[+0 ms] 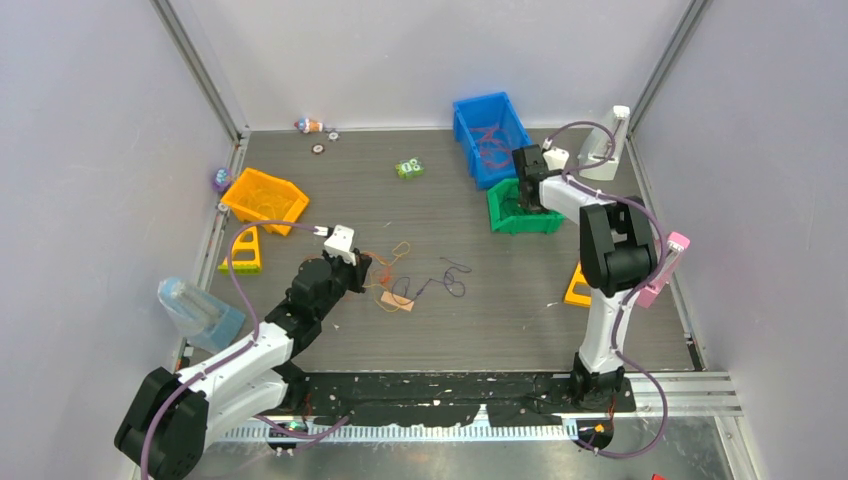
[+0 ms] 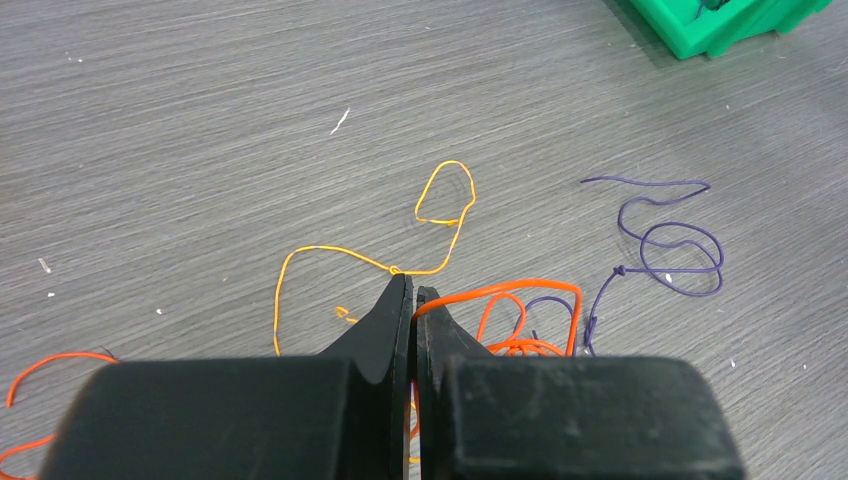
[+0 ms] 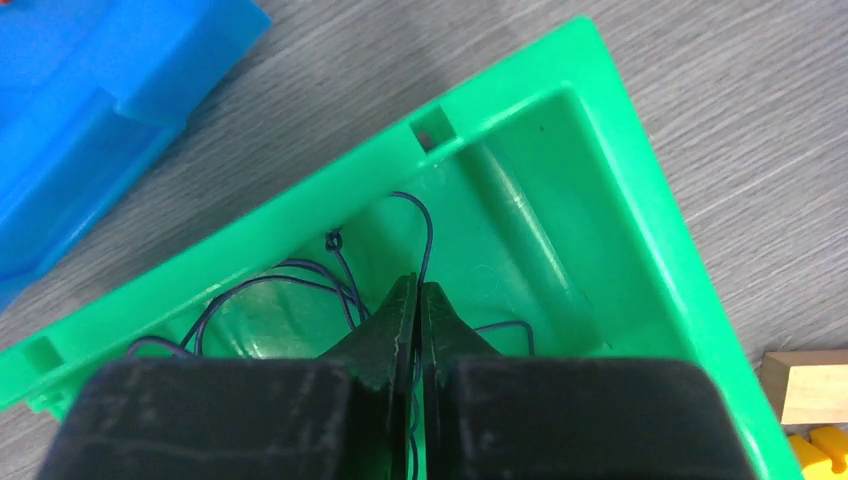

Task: Untangle the cables
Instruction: Place the cable in the bin.

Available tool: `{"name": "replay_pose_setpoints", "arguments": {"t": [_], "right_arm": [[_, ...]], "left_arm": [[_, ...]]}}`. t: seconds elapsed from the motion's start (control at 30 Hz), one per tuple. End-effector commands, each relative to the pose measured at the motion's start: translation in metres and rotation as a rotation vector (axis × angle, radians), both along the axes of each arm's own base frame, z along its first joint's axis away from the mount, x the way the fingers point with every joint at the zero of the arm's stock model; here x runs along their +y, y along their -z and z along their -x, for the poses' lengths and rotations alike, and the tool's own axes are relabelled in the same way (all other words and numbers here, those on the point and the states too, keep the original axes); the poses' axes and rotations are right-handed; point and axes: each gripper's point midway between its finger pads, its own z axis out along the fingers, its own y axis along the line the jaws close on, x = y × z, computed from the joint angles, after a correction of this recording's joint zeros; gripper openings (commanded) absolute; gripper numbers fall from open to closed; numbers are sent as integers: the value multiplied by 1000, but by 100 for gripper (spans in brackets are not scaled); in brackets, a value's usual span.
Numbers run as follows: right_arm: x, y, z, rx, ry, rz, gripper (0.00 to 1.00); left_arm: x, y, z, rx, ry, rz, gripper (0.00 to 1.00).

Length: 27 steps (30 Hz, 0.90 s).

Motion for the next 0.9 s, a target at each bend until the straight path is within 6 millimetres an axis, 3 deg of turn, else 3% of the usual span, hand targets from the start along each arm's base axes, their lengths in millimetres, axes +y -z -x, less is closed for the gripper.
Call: {"name": "replay_pose_setpoints", "arguments": {"t": [0.0,0.17,0.27,0.47,0.5,0.57,0.7,0.87], "right_arm": [[9,-39,-14,-28,-47,27,11],[13,-92,-12,-134,-89,27,25],[14,-111,-8,-165,-114,20,43],[16,-146,18,-230,-168,-12,56],[17,-149,19,-246,-191,-15,59],[24,-160,32,-298,-246,-45,76],[44,-170,63,-408,-377,-119,98],[87,-158,106,-476,-582,-226,95]], "left_arm": [[-3,-11,-4,-36,13,13,0],[-4,-11,-4,-36,15,13,0],[-4,-13,-4,-38,15,14,0],[-6,-14,-2,-37,29,20,0],[-6,-14,-1,-37,32,22,0],[-8,-14,-1,-36,39,24,0],[-12,-14,0,-34,65,29,0],[-21,-15,1,-21,111,33,0]]}}
